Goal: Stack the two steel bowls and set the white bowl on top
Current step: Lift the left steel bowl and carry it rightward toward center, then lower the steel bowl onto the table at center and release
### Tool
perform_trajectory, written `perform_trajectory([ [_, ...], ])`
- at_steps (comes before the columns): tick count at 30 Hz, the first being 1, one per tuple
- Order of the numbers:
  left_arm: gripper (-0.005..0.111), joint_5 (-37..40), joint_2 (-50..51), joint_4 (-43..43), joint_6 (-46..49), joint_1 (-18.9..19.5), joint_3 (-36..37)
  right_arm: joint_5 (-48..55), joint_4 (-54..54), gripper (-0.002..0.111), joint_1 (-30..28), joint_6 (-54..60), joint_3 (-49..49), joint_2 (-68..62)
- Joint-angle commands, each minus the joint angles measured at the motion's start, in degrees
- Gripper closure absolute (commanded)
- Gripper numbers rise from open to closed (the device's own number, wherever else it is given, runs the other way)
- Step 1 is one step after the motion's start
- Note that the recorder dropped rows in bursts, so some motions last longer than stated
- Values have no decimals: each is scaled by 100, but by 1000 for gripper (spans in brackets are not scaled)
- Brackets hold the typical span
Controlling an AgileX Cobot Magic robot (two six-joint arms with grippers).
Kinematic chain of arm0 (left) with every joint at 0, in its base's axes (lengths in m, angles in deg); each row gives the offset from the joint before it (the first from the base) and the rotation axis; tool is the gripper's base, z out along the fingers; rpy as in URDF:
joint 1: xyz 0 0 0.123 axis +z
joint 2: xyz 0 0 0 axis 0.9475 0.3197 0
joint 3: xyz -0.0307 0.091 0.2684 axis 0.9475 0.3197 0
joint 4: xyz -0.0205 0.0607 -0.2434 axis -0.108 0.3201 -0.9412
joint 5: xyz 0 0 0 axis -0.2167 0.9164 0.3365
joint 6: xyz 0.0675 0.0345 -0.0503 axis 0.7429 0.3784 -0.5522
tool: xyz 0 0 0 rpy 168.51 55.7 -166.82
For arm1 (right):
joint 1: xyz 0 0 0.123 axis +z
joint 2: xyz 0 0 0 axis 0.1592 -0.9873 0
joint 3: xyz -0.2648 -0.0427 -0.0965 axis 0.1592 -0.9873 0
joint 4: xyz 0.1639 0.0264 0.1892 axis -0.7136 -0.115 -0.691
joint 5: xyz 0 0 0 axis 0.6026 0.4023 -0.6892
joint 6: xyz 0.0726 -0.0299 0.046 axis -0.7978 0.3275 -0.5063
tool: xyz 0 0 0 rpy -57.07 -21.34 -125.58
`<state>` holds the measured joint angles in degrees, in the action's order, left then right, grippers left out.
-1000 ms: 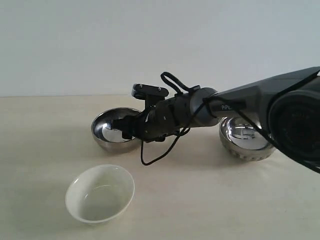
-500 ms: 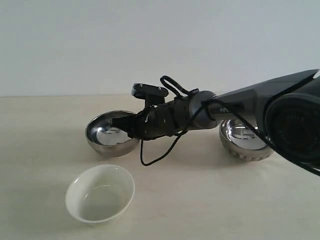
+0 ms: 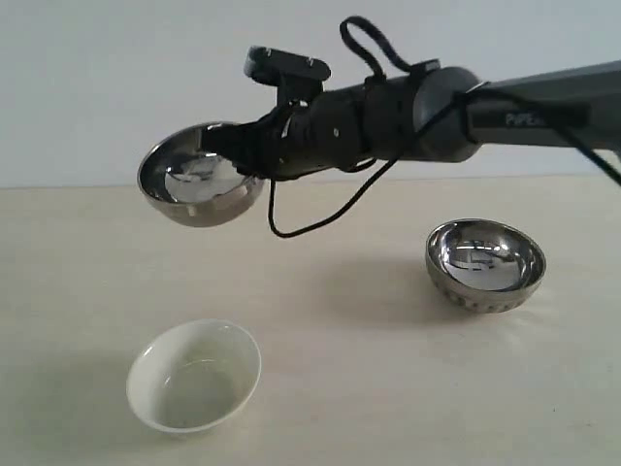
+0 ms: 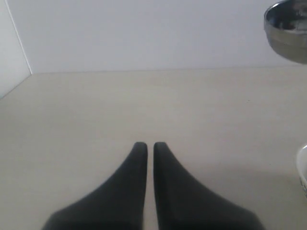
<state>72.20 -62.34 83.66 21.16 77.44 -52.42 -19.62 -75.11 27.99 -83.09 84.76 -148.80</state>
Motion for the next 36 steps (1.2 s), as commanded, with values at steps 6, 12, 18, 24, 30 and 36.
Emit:
perform_trajectory([
  [6,103,-41,-17,-15,-65,3,20,-164,321,108,-352,-244,-1434,1643],
  [12,103,-41,-17,-15,-65,3,20,-319,344,108,-678,117,-3286,2842],
  [18,103,-41,-17,-15,-65,3,20,-393,344,108,-802,528,-4448,3318],
  [24,103,-41,-17,-15,-65,3,20,-984,344,108,-802,528,-5156,3307],
  [30,103,-41,-17,-15,-65,3,20,-1096,344,108,-790,539,-5582,3046],
  [36,103,-41,-17,-15,-65,3,20,-1511,344,108,-358,527,-5593,2818],
])
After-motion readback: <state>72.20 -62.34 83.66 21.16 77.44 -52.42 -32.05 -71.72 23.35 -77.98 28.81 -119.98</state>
